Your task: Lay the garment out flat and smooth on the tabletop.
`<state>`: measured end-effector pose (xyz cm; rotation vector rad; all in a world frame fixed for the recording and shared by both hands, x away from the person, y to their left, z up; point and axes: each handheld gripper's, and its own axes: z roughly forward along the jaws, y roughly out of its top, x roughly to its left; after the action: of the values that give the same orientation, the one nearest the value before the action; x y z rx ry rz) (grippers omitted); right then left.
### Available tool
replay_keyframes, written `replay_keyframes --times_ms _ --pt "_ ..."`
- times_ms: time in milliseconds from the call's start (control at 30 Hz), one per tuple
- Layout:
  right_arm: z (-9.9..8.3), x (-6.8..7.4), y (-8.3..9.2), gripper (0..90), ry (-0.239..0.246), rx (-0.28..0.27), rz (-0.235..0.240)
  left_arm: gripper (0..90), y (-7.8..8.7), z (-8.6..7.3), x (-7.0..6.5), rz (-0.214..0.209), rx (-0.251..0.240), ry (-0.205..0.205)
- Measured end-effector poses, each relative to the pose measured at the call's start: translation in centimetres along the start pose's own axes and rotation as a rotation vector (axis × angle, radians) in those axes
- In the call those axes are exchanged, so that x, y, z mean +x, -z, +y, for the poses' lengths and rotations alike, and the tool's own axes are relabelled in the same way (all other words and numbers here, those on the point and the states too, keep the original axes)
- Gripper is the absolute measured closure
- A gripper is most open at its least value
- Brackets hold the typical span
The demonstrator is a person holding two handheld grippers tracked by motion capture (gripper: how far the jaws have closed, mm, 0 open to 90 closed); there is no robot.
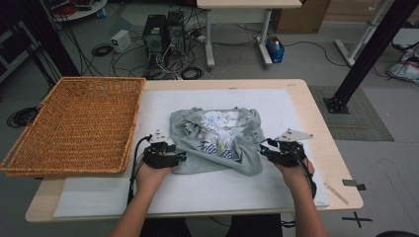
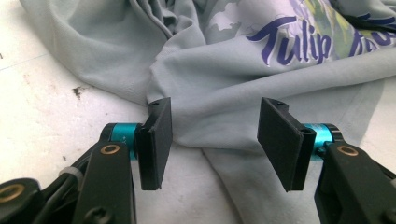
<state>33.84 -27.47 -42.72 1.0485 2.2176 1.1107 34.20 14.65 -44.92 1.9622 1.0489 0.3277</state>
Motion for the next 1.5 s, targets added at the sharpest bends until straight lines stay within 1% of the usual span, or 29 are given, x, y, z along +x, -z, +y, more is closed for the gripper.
replay_keyframes --times_ms 67,133,200,300,367,400,433,467,533,567,600,667,733,767,800,833,900,933,967,1033,1067,1200,1267,1300,1333,1367,1400,1467,1500 --pt "-1.0 0.2 -0.3 59.8 0.011 0.056 0.004 45.2 0.0 -0.1 -0.2 0.0 0.0 0.0" --pt "-1.7 1.0 -1.0 59.9 0.032 0.095 0.027 45.2 -0.1 -0.2 -0.3 0.0 0.0 0.001" --pt "-1.7 2.2 -1.2 60.4 0.046 0.079 0.05 45.2 -0.1 -0.3 -0.3 0.002 0.009 -0.001" --pt "-1.0 4.2 -1.4 60.6 0.08 0.05 0.083 45.2 -0.2 -0.3 -0.4 0.007 0.012 0.0" --pt "-0.7 5.3 -1.9 60.9 0.114 0.077 0.091 45.1 -0.1 -0.3 -0.4 0.006 0.017 -0.002" --pt "-0.7 5.6 -2.3 60.9 0.131 0.103 0.076 45.1 -0.1 -0.3 -0.5 0.007 0.016 0.0" --pt "-0.7 5.8 -2.8 62.4 0.133 0.117 0.077 45.1 -0.1 -0.4 -0.5 0.007 0.021 -0.004" --pt "-0.8 5.9 -2.9 68.9 0.12 0.108 0.092 45.1 -0.2 -0.5 -0.6 0.001 0.025 -0.002" --pt "-0.7 5.9 -2.8 80.5 0.124 0.109 0.109 45.2 -0.2 -0.8 -0.7 -0.007 0.036 -0.001" --pt "-0.7 5.9 -2.7 83.5 0.131 0.108 0.108 45.2 -0.3 -0.9 -0.8 -0.009 0.043 -0.005" --pt "-0.7 5.8 -2.5 83.8 0.13 0.106 0.108 45.3 -0.3 -1.0 -0.9 -0.007 0.047 -0.014" --pt "-1.0 5.1 -1.5 84.0 0.099 0.078 0.1 46.9 -0.3 -1.1 -1.1 0.009 0.046 -0.031" --pt "-1.6 4.1 -0.1 84.0 0.048 0.049 0.088 53.6 -0.2 -1.2 -1.4 0.043 0.055 -0.076" --pt "-2.1 3.6 0.8 84.1 0.026 0.048 0.072 58.0 -0.2 -1.2 -1.6 0.059 0.059 -0.11" --pt "-2.8 3.2 1.6 84.6 0.015 0.053 0.044 63.8 -0.1 -1.2 -1.6 0.048 0.06 -0.11" --pt "-3.5 2.7 2.5 84.7 -0.002 0.061 0.018 69.9 0.0 -1.2 -1.7 0.054 0.064 -0.118" --pt "-5.1 1.8 4.0 85.4 -0.039 0.069 0.001 82.1 0.0 -1.2 -1.9 0.026 0.064 -0.127" --pt "-5.7 1.6 4.6 85.6 -0.048 0.08 -0.007 84.4 0.0 -1.2 -2.1 0.031 0.065 -0.137" --pt "-6.2 1.5 5.0 85.6 -0.05 0.086 -0.002 85.5 0.0 -1.2 -2.2 0.021 0.068 -0.141" --pt "-6.9 1.5 5.7 85.2 -0.058 0.087 -0.003 85.8 0.2 -1.2 -2.3 -0.017 0.058 -0.13" --pt "-7.0 1.5 5.9 83.1 -0.06 0.083 0.001 85.8 0.5 -1.2 -2.4 -0.022 0.05 -0.13" --pt "-6.3 1.2 6.6 69.0 -0.095 0.014 -0.009 84.3 1.7 -1.2 -2.4 -0.05 0.007 -0.125" --pt "-5.8 1.3 6.5 67.2 -0.088 -0.02 -0.018 74.6 1.9 -1.4 -2.3 -0.06 0.007 -0.11" --pt "-5.6 1.4 6.3 66.2 -0.077 -0.03 -0.009 70.1 1.9 -1.5 -2.3 -0.056 0.006 -0.102" --pt "-5.4 1.7 6.0 64.5 -0.065 -0.03 -0.008 65.4 1.9 -1.6 -2.2 -0.056 0.005 -0.084" --pt "-5.3 1.9 5.6 64.3 -0.059 -0.025 -0.011 64.0 1.8 -1.8 -2.2 -0.064 0.005 -0.071" --pt "-5.2 2.1 5.2 64.3 -0.052 -0.01 -0.004 62.9 1.6 -1.9 -2.2 -0.062 0.017 -0.068" --pt "-5.2 2.4 4.2 65.0 -0.039 0.035 -0.02 62.6 1.0 -2.3 -2.2 -0.053 0.053 -0.069" --pt "-5.3 2.4 3.7 65.3 -0.039 0.054 -0.014 62.7 0.9 -2.4 -2.2 -0.045 0.046 -0.074"
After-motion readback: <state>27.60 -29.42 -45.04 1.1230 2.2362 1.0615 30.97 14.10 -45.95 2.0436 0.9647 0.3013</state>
